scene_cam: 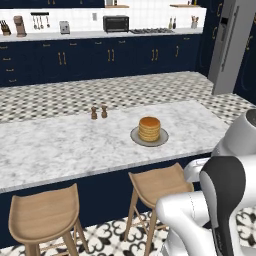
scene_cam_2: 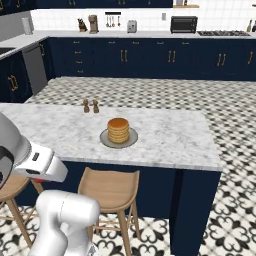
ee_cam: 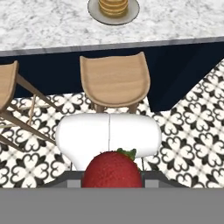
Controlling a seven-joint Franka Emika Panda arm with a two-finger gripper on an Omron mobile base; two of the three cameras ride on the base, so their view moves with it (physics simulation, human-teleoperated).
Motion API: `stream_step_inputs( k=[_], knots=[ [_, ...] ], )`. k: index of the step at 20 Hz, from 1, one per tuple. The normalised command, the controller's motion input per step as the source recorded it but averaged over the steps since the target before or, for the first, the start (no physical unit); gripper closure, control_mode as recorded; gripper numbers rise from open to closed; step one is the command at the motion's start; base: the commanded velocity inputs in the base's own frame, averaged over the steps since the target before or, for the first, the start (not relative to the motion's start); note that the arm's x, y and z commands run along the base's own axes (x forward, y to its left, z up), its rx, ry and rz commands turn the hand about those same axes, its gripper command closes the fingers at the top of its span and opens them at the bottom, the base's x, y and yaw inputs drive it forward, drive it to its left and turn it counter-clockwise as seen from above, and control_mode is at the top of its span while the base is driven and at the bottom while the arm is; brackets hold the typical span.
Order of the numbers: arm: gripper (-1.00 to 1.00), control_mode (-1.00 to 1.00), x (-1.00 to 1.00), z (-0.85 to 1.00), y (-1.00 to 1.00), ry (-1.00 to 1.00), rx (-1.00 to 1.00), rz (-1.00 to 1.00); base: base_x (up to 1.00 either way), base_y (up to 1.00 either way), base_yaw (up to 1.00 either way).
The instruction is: Take the strawberry from the fridge and place it on top of the pancake, located on the dining counter.
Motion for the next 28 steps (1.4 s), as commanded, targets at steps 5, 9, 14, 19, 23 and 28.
stream_step_inputs(
  k=[5, 9, 14, 19, 23, 28],
  knots=[
    [1.0, -1.0, 0.38, 0.0, 0.0, 0.0, 0.0, 0.0, 0.21, 0.0, 0.0],
    [1.0, -1.0, 0.99, 0.04, -0.01, 0.04, 0.0, 0.0, 0.0, 0.0, 0.0],
    [1.0, -1.0, 1.0, 0.0, -0.03, 0.06, 0.01, 0.04, 0.0, 0.0, 0.0],
    [1.0, -1.0, 1.0, 0.0, -0.1, 0.0, 0.0, -0.09, 0.0, 0.0, 0.0],
    [1.0, -1.0, 1.0, 0.0, -0.22, 0.08, 0.0, -0.1, 0.0, 0.0, 0.0],
    [1.0, -1.0, 1.0, 0.0, -0.24, 0.1, 0.0, -0.07, 0.0, 0.0, 0.0]
  ],
)
